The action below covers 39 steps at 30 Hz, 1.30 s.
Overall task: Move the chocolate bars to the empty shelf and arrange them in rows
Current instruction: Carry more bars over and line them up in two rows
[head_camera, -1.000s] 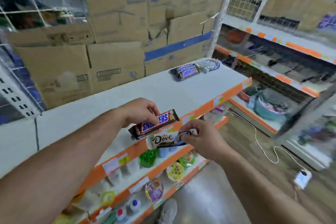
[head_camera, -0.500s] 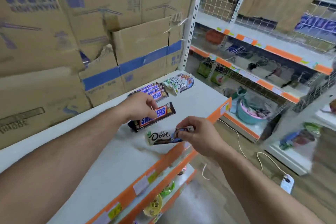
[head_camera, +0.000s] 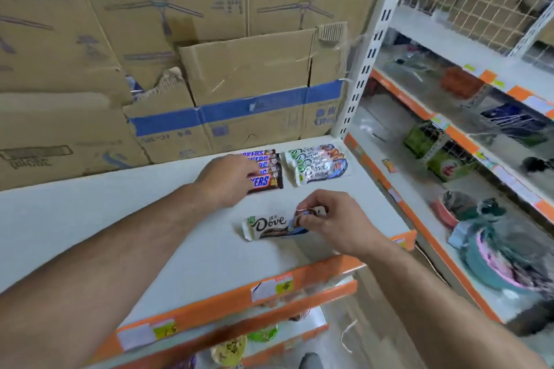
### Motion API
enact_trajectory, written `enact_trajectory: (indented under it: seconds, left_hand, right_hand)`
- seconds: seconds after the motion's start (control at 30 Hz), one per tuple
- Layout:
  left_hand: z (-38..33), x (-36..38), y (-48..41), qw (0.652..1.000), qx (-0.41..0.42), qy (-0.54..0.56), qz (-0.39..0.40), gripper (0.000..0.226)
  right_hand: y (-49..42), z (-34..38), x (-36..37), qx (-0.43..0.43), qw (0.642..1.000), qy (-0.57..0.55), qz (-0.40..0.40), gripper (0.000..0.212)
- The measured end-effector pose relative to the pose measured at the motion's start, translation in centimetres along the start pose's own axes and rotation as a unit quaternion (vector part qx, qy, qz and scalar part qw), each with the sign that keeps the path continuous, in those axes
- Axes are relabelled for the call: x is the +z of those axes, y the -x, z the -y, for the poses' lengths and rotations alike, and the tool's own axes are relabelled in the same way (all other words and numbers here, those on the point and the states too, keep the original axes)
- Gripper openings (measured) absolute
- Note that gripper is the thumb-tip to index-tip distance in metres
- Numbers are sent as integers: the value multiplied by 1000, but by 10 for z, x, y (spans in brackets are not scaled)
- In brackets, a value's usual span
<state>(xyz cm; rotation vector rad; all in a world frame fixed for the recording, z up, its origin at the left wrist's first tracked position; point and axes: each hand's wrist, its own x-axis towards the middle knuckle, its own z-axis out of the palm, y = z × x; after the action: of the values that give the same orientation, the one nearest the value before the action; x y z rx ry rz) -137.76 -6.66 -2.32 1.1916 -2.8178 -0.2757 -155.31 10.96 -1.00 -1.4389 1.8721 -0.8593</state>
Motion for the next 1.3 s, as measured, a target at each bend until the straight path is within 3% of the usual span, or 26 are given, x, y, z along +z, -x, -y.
enact_trajectory:
  seconds: [0.17, 0.3, 0.57, 0.67, 0.73, 0.8, 0.9, 1.03, 1.2, 1.3]
  left_hand:
    - [-17, 14, 10, 995, -52, -17, -79, 30]
    - [-27, 25, 19, 993, -71, -30, -90, 38]
    - [-40, 34, 21, 985, -104, -100, -96, 36]
    - [-51, 39, 30, 982, -105, -75, -140, 39]
    - [-58, 45, 39, 980, -78, -9, -182, 33]
    - [-63, 52, 50, 985, -47, 39, -159, 33]
    - [-67, 65, 61, 995, -14, 35, -95, 43]
    - [-69, 68, 62, 995, -16, 26, -91, 51]
    - [-70, 68, 64, 993, -14, 35, -110, 49]
    - [-70, 68, 63, 993, -17, 37, -111, 48]
  right_hand:
    - [-12, -23, -30, -38, 998, -2, 54, 10]
    - [-17, -36, -41, -63, 993, 0, 96, 10]
    - [-25, -51, -46, -64, 992, 17, 111, 7]
    - [-28, -56, -49, -55, 992, 7, 109, 7]
    - [-33, -62, -57, -44, 994, -1, 95, 9]
    - [-39, -70, -68, -23, 998, 5, 66, 9]
    - [-51, -82, -82, 4, 1000, 5, 16, 11]
    - [-71, -89, -87, 18, 999, 27, -25, 9]
    - [-91, -84, -79, 6, 992, 105, -62, 13]
    - [-90, -87, -72, -32, 964, 238, -119, 24]
